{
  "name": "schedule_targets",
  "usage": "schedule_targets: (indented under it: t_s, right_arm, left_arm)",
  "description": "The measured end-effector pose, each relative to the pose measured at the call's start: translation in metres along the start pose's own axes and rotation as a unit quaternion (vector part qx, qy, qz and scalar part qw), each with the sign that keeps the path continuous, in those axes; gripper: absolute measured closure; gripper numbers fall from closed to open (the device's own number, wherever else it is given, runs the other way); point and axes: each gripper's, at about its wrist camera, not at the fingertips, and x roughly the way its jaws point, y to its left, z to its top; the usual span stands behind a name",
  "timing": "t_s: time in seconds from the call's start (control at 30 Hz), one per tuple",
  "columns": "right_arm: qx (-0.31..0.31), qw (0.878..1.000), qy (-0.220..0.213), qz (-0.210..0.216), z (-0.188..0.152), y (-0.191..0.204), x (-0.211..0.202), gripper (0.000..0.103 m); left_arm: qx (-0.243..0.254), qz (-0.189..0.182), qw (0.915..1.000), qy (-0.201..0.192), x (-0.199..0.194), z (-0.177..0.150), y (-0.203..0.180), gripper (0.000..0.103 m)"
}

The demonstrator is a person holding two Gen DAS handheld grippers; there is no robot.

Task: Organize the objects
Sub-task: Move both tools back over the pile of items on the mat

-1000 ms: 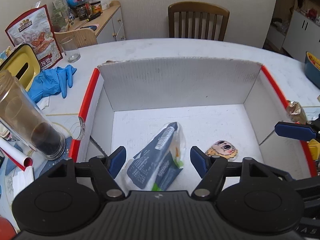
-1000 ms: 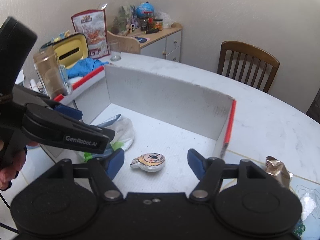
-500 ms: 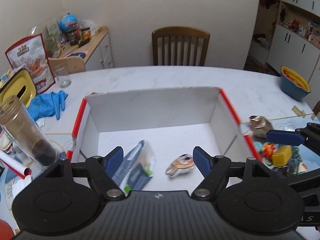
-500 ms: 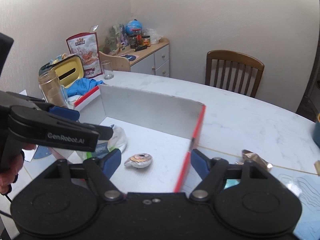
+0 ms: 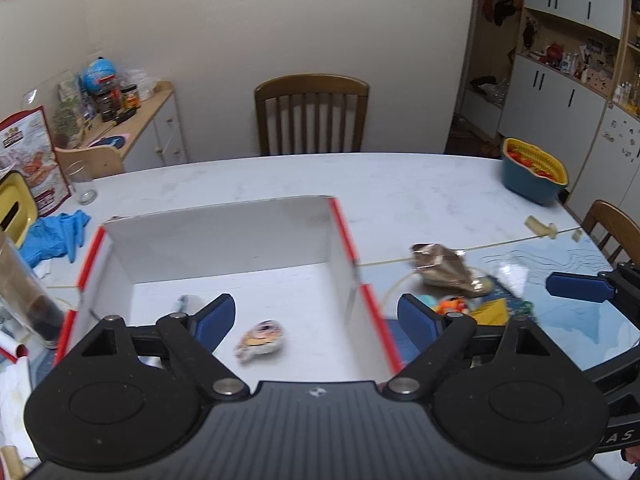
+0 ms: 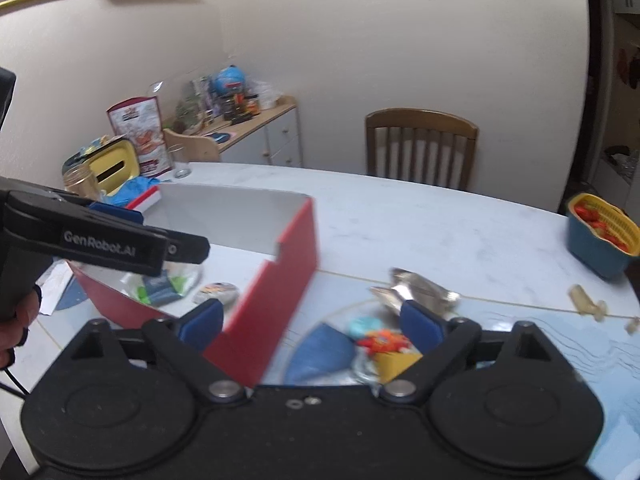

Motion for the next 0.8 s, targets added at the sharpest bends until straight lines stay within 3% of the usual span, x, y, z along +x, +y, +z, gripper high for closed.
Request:
schedule_targets:
  t_s: [0.17, 0.3, 0.37, 0.6, 0.8]
  right_arm:
    - [0.010, 1.000, 0.001, -0.022, -0.023, -0.042, -0.023, 0.004]
    - [0.019, 0.999, 0.015, -0.043, -0.042, -0.078, -0.034, 0.004]
    - [0.020, 0.998, 0.023, -0.052, -0.052, -0.094, -0.037, 0.004]
    - [0.021, 0.997, 0.048, -0.060, -0.074, -0.136, -0.037, 0.004]
    - [0.020, 0.996, 0.069, -0.042, -0.085, -0.155, -0.027, 0.004]
  left_arm:
    - [0.012, -0.018, 0.9997, -0.005, 0.004, -0.001, -0.035, 0.014]
    - [0.021, -0.032, 0.9993, -0.005, 0.010, -0.005, -0.062, 0.002]
    - [0.022, -0.041, 0.9989, -0.005, 0.013, -0.008, -0.075, 0.002]
    - [0.030, -0.063, 0.9969, 0.037, 0.039, -0.032, -0.116, 0.000]
    - [0.024, -0.079, 0.9942, 0.069, 0.055, -0.060, -0.138, 0.000]
